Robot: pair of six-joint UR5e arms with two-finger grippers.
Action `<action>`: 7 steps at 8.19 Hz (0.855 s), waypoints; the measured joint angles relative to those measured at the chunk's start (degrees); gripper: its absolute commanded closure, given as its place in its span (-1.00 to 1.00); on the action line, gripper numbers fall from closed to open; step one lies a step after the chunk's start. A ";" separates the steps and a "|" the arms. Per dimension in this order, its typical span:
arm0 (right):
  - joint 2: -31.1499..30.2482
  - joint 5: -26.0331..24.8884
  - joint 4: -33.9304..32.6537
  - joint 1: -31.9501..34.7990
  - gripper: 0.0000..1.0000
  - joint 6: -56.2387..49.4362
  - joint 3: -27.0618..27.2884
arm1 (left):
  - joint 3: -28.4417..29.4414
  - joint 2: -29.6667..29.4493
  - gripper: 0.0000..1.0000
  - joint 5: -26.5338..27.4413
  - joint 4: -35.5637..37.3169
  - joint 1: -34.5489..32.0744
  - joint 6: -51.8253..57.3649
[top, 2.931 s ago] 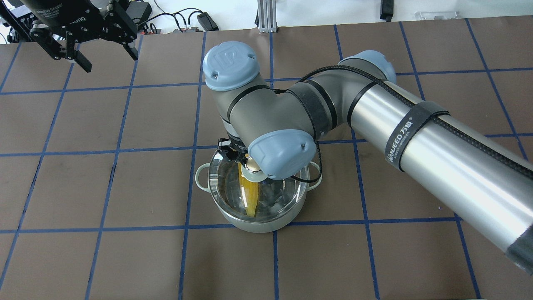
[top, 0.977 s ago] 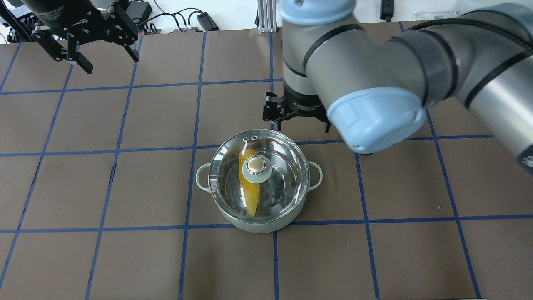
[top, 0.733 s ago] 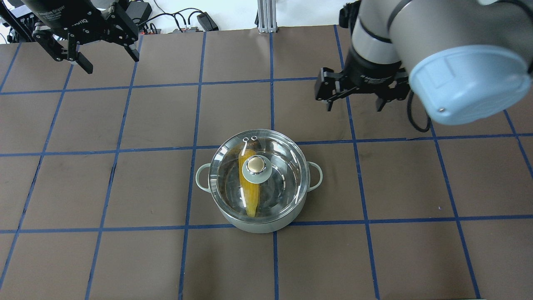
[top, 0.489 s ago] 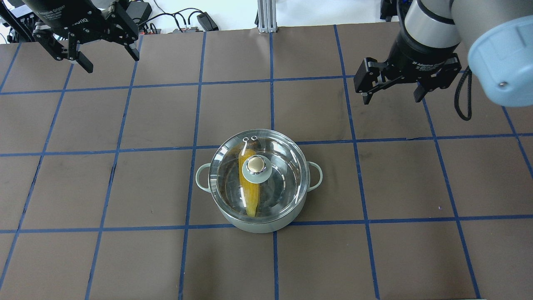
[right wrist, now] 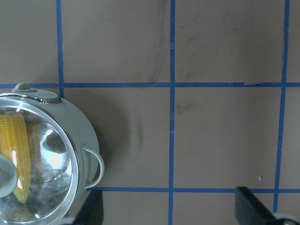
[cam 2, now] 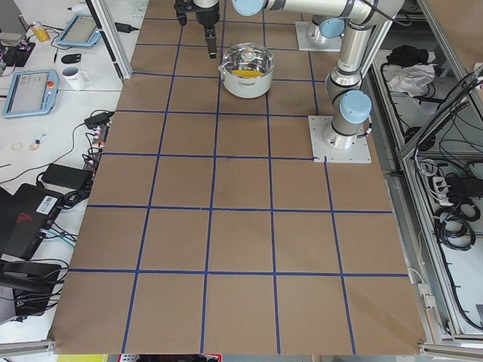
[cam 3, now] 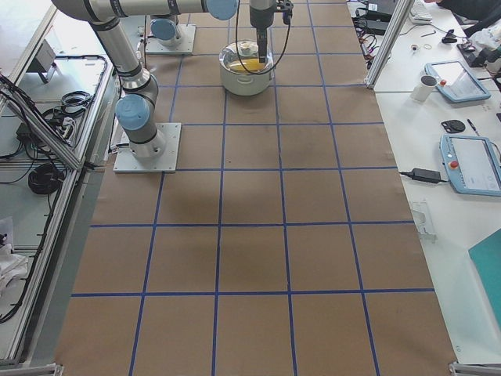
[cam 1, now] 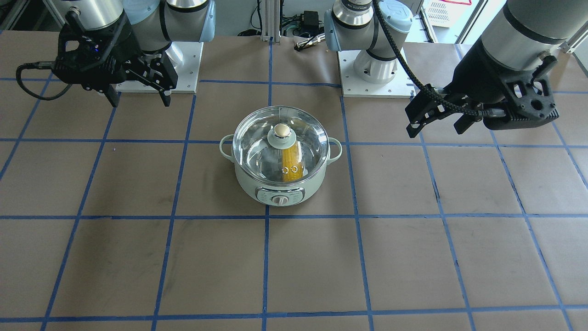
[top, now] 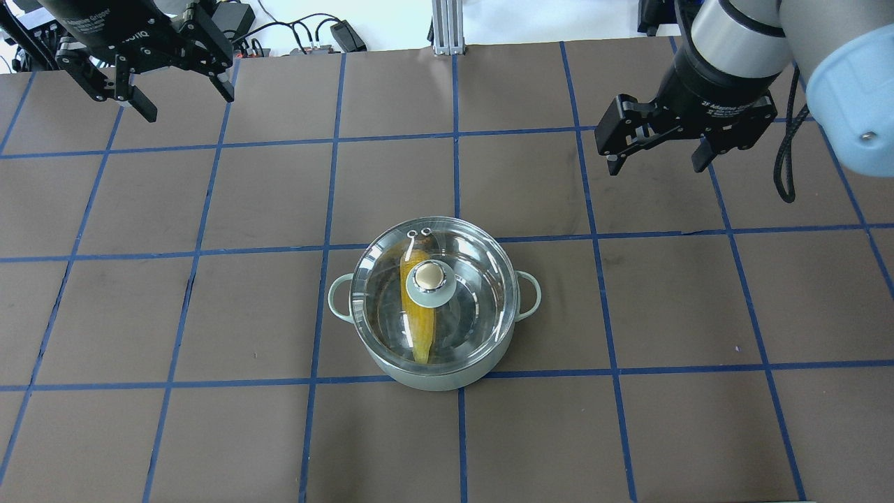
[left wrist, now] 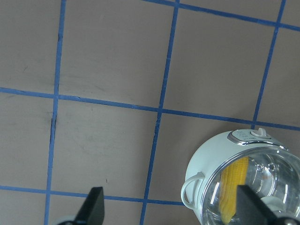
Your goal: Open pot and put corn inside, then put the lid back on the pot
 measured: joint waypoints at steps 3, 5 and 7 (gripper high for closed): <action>-0.09 0.13 1.01 0.10 -1.00 -0.18 -0.88 | -0.11 -0.01 -1.00 0.08 -0.05 0.00 0.00; -0.09 0.07 1.74 0.10 -1.00 -0.27 -1.24 | -0.16 0.05 -1.00 0.22 0.01 0.00 0.00; -0.10 0.07 2.17 0.11 -1.00 -0.29 -1.27 | -0.23 0.06 -1.00 0.31 0.03 0.00 0.06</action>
